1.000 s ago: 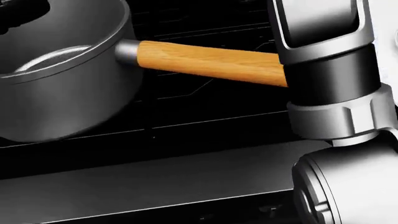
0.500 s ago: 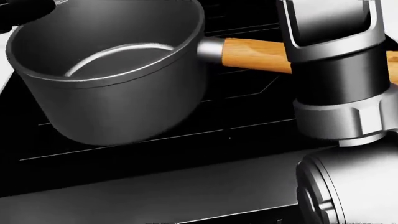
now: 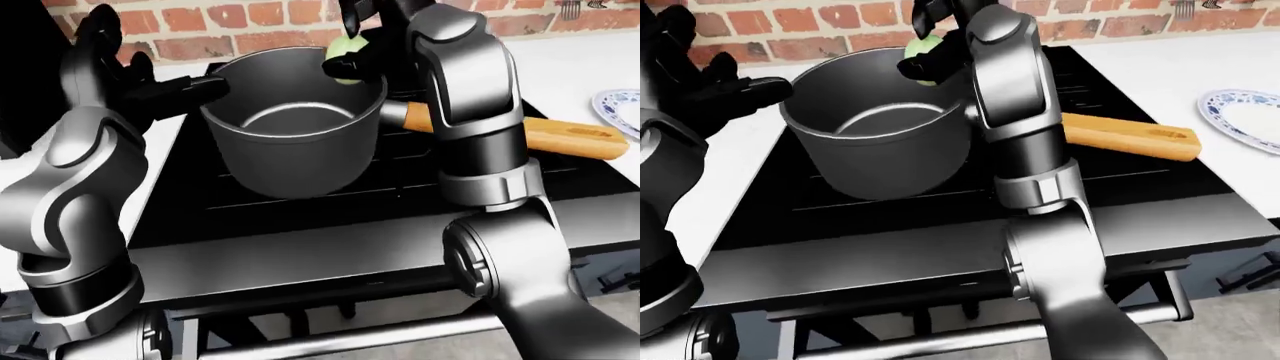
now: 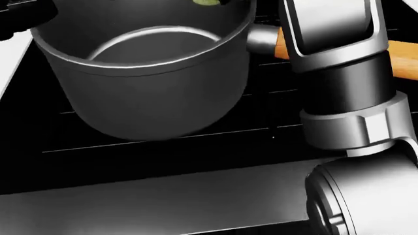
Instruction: Pick the brussel sprout from the plate and place it in the pan.
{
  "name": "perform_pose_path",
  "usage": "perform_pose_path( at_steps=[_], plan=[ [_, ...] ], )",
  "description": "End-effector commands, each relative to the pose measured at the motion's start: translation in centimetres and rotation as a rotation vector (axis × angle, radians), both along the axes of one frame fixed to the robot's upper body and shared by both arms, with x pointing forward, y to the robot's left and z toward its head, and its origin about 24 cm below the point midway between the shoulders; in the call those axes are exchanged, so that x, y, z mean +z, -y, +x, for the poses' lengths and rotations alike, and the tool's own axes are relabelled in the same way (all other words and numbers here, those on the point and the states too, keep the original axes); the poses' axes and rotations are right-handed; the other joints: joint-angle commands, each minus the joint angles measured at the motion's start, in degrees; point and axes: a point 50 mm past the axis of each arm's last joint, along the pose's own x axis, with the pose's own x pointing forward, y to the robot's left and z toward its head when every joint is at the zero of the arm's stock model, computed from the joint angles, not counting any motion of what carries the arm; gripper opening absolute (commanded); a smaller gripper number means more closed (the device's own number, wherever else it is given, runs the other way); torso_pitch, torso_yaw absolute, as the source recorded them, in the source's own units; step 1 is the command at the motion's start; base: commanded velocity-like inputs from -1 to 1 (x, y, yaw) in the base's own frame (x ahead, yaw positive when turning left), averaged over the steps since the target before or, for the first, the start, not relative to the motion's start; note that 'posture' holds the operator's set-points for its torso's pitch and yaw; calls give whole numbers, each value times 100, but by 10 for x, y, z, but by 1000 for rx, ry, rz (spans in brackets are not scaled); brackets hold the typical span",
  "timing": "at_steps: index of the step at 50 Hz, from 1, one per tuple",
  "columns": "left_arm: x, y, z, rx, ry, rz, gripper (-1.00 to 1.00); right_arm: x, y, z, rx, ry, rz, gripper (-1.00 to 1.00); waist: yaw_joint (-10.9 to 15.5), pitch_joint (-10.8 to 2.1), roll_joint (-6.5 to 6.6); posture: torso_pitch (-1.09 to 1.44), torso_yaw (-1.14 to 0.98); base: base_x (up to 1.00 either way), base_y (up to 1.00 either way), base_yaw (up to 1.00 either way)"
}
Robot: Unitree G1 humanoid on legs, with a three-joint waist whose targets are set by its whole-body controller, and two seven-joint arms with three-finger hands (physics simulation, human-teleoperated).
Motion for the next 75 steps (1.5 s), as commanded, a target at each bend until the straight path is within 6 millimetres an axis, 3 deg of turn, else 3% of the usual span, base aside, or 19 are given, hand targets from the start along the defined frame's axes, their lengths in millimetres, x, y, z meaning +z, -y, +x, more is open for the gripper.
perform_pose_path(
  at_steps=[1,4,11,26,32,49,75],
  plan=[
    [20,0,-8,0,100,10,100,29,-1,-11,8,127,9,-100,10,-251,57,0,0,0,0,0],
    [19,0,-8,-1,99,10,100,30,-3,-12,13,132,10,-100,-4,-312,140,0,0,0,0,0],
    [19,0,-7,0,98,9,100,42,-11,-15,38,150,3,-100,-83,-320,250,0,0,0,0,0],
    [21,-5,-5,26,99,-6,100,61,-38,-14,141,193,7,-100,-187,-299,297,0,0,0,0,0],
    [21,-8,-4,41,96,-14,100,54,-45,-5,152,172,-14,-100,-210,-305,324,0,0,0,0,0],
    [21,-8,-4,41,94,-10,100,32,-69,-3,236,61,-173,-100,-214,-307,377,0,0,0,0,0],
    [21,-9,-4,37,93,-20,100,0,-85,15,268,-5,-303,-100,-226,-362,465,0,0,0,0,0]
  ],
)
